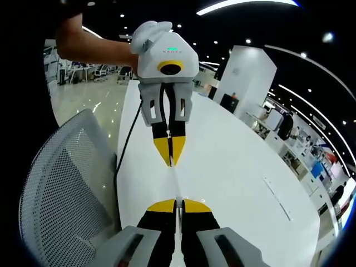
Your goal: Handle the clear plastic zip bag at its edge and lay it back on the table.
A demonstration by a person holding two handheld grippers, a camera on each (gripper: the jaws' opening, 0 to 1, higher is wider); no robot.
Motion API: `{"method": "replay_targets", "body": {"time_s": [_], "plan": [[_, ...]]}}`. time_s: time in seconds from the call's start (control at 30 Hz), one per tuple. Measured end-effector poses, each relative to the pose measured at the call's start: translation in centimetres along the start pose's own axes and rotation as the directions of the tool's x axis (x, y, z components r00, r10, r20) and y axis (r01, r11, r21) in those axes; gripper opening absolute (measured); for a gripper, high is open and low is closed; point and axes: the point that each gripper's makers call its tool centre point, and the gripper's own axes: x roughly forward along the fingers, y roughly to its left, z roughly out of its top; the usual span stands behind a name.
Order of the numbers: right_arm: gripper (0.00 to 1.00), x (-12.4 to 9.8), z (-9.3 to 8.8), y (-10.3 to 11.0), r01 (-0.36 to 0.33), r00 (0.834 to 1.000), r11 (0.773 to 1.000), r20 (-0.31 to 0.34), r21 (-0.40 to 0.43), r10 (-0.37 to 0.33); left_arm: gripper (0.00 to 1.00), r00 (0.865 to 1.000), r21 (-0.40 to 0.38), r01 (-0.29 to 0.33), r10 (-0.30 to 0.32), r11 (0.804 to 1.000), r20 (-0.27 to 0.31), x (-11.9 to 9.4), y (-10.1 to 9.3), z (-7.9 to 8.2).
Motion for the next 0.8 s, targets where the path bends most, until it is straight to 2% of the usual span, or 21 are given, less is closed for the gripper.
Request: {"method": "replay_targets", "body": {"time_s": [0.8], "plan": [[0.00,-0.22,0.16,-0.17,0.011,1.000,1.000,-0.004,0.007,-0.011,0.00,1.000,0.005,-0.004,0.004,1.000,0.006,-0.05,0.21,0.32]]}}
